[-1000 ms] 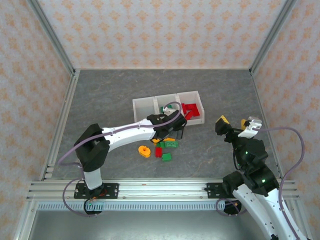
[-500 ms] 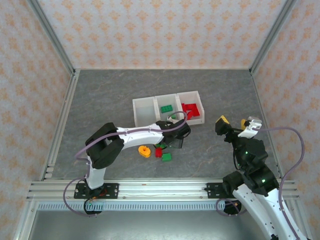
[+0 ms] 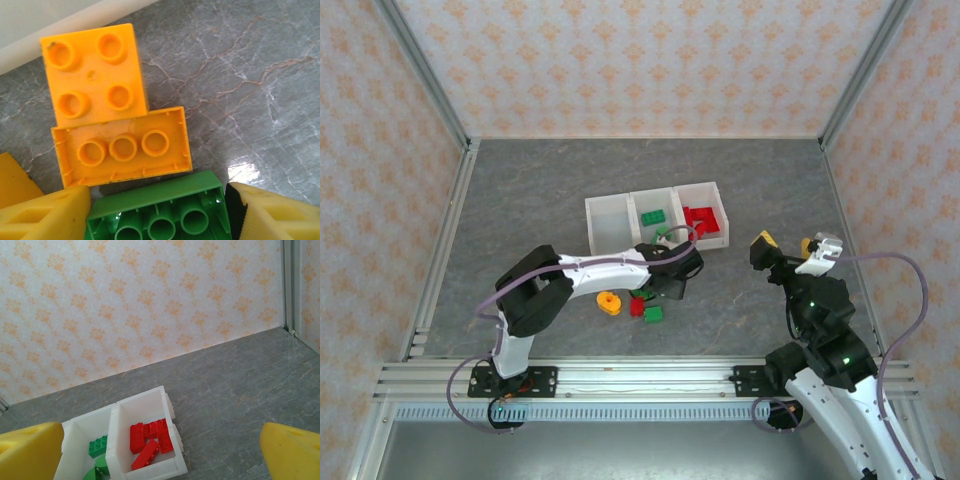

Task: Sort the legos into containers by color
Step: Move the lego to the bottom-center of the table, then pick up the lego from the middle-left of the table.

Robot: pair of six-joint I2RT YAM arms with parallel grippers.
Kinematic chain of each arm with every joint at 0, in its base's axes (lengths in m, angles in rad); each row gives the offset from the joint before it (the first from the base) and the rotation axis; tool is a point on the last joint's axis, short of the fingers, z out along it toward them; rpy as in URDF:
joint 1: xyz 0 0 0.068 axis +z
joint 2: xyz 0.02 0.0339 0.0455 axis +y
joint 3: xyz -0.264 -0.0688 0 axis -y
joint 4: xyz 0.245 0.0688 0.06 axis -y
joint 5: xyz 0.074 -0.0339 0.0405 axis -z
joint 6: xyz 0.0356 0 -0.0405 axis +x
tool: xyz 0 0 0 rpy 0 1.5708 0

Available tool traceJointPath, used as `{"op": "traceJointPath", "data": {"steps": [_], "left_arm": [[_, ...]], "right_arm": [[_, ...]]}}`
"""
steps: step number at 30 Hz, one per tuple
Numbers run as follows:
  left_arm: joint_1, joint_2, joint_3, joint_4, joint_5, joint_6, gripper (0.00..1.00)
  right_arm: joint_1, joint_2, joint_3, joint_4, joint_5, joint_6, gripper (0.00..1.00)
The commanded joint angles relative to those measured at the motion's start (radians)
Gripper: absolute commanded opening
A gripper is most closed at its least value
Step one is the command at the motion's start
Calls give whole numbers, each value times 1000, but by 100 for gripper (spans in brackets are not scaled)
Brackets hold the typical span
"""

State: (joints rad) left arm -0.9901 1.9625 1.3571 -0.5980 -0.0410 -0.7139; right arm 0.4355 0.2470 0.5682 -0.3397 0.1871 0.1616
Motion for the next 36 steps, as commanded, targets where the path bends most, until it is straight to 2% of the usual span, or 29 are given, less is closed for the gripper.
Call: {"op": "traceJointPath", "data": {"steps": [1, 8, 14, 17, 30, 36], "left_arm": [[-28, 50, 15, -3, 53, -1, 69], [-59, 81, 67, 15, 83, -9, 77], [-64, 59, 73, -36, 25, -10, 86], [-64, 49, 63, -42, 18, -11, 86], [-69, 89, 49, -7, 62, 1, 70], [-71, 95, 63, 10, 57, 16, 59]], "right_arm": [[-1, 3, -7, 10, 2, 8, 100], [-1, 5, -5, 10, 0, 8, 100], [-1, 6, -6, 10, -3, 8, 100], [-1, 5, -5, 10, -3, 8, 100], [-1, 6, -6, 11, -3, 8, 100], [-1, 6, -7, 10, -2, 8, 100]]}}
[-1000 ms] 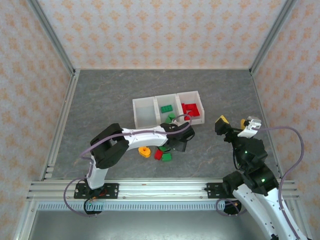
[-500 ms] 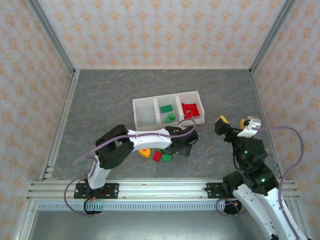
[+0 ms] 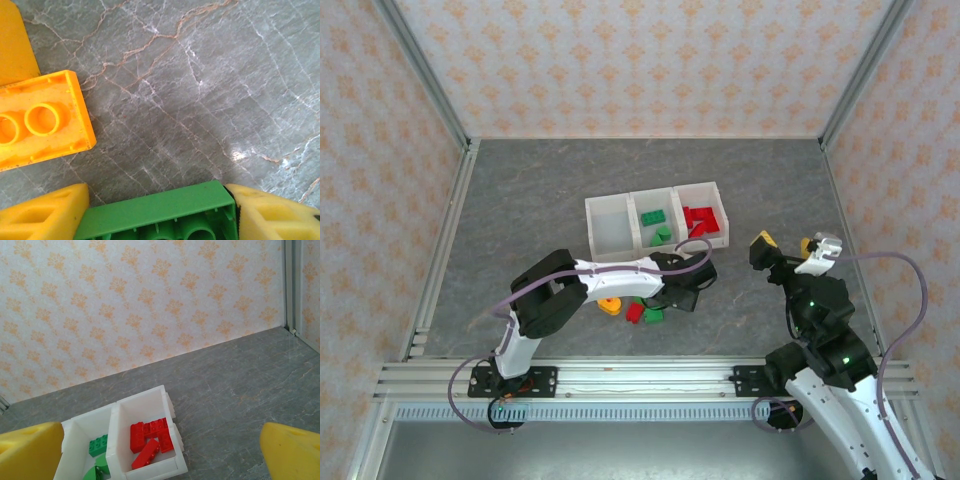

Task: Sort the legos into containers by color
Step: Pick up the lego from the middle-left of the table, then place the lego in the container.

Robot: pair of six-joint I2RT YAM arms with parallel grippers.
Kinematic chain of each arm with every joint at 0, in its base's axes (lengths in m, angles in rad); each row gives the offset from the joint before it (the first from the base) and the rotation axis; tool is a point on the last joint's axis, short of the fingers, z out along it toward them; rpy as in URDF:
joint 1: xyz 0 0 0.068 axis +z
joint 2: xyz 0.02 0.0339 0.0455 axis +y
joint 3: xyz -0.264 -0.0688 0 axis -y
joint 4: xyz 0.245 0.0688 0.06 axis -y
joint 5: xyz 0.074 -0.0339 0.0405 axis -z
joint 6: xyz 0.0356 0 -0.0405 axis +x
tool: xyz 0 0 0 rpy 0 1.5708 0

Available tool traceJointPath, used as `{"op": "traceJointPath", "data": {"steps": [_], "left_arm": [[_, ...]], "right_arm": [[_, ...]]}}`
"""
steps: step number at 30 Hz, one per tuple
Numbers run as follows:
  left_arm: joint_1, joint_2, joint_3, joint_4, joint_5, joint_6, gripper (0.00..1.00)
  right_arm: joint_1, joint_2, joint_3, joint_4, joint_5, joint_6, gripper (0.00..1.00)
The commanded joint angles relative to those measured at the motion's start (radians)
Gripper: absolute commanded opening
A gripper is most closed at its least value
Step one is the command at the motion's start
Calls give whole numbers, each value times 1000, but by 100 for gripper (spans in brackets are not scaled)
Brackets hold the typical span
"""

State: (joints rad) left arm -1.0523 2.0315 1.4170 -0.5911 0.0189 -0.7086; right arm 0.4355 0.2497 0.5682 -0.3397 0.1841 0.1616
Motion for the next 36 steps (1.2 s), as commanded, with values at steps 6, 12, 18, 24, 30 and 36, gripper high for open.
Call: {"op": "traceJointPath", "data": {"steps": [6, 12, 18, 24, 30, 36], "left_arm": [[-25, -52, 6, 46, -68, 29, 57], [-16, -104, 83, 1, -200, 77, 55], [55, -117, 186, -53, -278, 174, 54], [192, -157, 231, -41, -270, 258, 54], [312, -91, 294, -23, -237, 305, 54], [358, -13, 364, -10, -185, 336, 54]], "right_arm": [[-1, 3, -7, 11, 0, 8, 100], [-1, 4, -7, 11, -2, 7, 100], [-1, 4, -4, 10, -2, 9, 100], [-1, 3, -5, 9, -4, 8, 100], [-1, 4, -7, 11, -6, 9, 100], [-1, 4, -8, 11, -6, 8, 100]]}}
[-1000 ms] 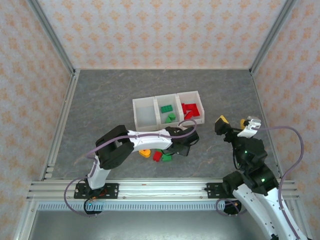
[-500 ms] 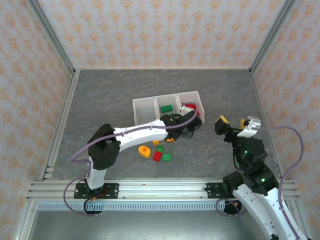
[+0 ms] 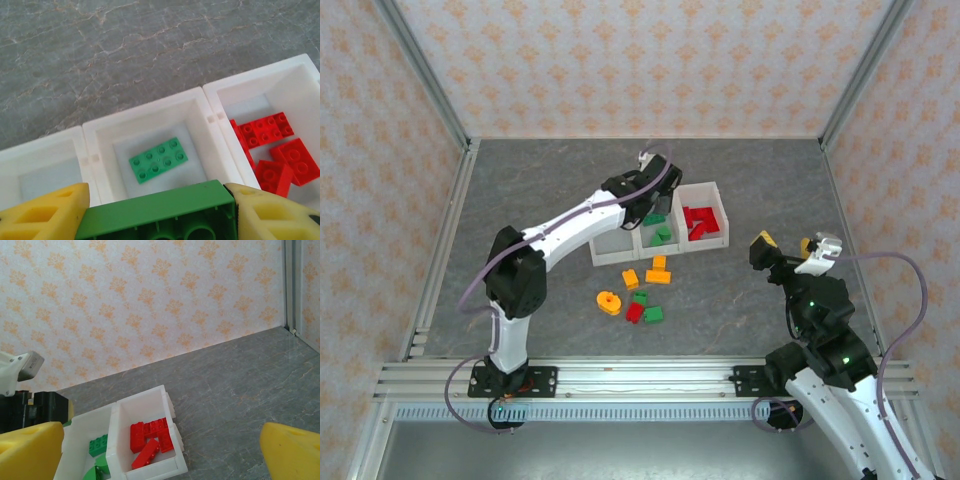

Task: Sort the legos into containers by color
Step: Place the lego in the container, then move the lego to the bottom-center of the table.

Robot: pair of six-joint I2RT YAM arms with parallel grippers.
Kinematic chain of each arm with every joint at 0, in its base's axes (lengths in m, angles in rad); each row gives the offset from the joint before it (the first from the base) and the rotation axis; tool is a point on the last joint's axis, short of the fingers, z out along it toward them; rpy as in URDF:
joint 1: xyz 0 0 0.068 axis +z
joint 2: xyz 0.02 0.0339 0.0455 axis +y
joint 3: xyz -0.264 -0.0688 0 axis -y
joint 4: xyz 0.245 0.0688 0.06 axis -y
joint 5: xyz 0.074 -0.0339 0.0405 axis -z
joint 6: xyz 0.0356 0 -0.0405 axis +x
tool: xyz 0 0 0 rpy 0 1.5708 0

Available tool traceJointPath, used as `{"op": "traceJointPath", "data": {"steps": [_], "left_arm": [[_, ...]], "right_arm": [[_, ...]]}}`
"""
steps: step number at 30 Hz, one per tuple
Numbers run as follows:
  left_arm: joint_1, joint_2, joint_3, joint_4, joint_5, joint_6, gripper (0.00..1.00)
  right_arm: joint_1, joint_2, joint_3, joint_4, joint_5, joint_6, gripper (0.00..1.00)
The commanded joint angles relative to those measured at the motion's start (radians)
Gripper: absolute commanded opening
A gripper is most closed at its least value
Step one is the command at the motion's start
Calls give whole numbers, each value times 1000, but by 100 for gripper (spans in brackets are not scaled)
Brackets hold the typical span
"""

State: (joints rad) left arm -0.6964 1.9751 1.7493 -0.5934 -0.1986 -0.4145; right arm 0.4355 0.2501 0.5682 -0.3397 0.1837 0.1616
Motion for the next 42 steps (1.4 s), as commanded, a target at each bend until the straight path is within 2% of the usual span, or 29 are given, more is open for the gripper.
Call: {"op": "traceJointPath", "data": {"steps": [1, 6, 15, 20, 23, 29, 33, 36, 42], "left_arm": [[6, 54, 42, -3, 44, 45, 55], [24, 115, 117, -28, 49, 44, 58], [51, 127, 111, 11, 55, 12, 65], [51, 13, 3, 109, 75, 0, 79], [51, -34, -19, 109, 79, 0, 93], [39, -135, -57, 87, 84, -4, 99], [-8, -202, -119, 46, 37, -14, 99], [-80, -255, -222, -9, -23, -68, 99], [-247, -364, -493, -50, -12, -293, 99]], "right_arm": [[-1, 3, -8, 11, -6, 8, 100], [-1, 4, -7, 11, -4, 8, 100], [-1, 3, -9, 14, -13, 7, 100], [-1, 4, -11, 14, -15, 7, 100], [-1, 3, -11, 16, -16, 7, 100], [-1, 3, -11, 14, -15, 7, 100], [-1, 3, -11, 14, -13, 7, 100], [-1, 5, -11, 12, 0, 11, 100], [-1, 14, -13, 14, -3, 12, 100]]}}
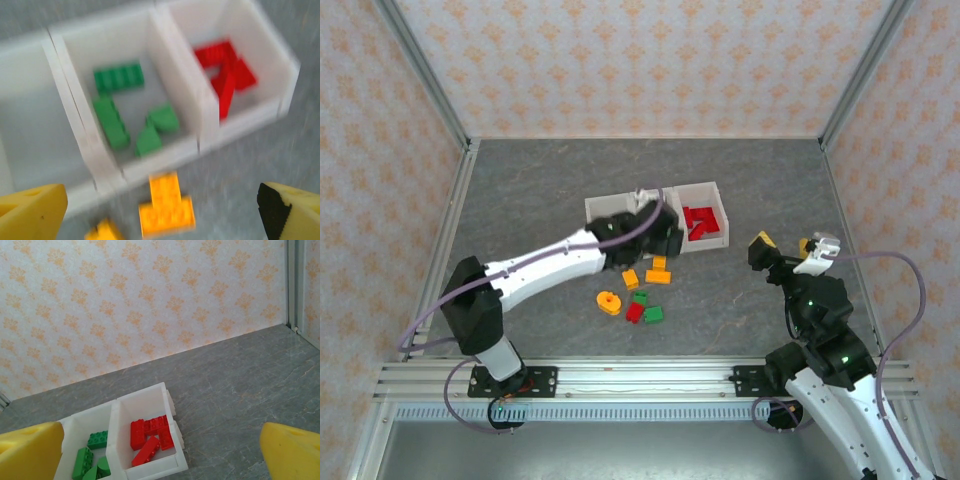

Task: Sort the legos into containers by color
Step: Move the lego to the bottom-center of the table.

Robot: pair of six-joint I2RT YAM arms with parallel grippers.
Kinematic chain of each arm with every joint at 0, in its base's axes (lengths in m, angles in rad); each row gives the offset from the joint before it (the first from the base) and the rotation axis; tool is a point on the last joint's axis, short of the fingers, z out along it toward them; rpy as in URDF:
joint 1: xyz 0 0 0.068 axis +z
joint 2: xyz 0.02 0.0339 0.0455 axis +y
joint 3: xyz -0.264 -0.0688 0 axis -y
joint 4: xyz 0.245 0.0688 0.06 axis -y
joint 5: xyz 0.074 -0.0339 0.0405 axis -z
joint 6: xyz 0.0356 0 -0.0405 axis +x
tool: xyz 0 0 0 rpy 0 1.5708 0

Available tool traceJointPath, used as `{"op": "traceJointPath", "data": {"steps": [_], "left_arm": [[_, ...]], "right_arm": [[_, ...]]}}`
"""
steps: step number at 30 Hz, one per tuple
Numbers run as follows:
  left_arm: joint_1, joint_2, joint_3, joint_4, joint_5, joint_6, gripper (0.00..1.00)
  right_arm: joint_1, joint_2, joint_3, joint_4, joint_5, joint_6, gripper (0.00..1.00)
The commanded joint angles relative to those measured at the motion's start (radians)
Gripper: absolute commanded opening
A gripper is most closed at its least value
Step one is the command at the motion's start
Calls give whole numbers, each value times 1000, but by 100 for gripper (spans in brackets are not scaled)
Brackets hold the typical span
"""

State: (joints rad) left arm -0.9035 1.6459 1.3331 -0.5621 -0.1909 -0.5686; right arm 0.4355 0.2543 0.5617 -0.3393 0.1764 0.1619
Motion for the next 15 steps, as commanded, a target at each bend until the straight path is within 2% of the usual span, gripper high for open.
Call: {"op": "traceJointPath", "data": {"steps": [1, 8, 10, 15], "left_arm": [[-59, -41, -106, -95, 2, -179, 99], [-237, -24, -119, -185, 9, -386, 100], [-259, -24, -149, -151, 43, -429, 98], [-291, -47, -243, -49, 147, -515, 88]], "right_arm": [[-1, 13, -6, 14, -1, 11, 100], [-1, 35, -6, 16, -26, 9, 100], [-1, 34, -6, 17, -25, 10, 100], [-1, 33, -5, 15, -26, 10, 100]]}}
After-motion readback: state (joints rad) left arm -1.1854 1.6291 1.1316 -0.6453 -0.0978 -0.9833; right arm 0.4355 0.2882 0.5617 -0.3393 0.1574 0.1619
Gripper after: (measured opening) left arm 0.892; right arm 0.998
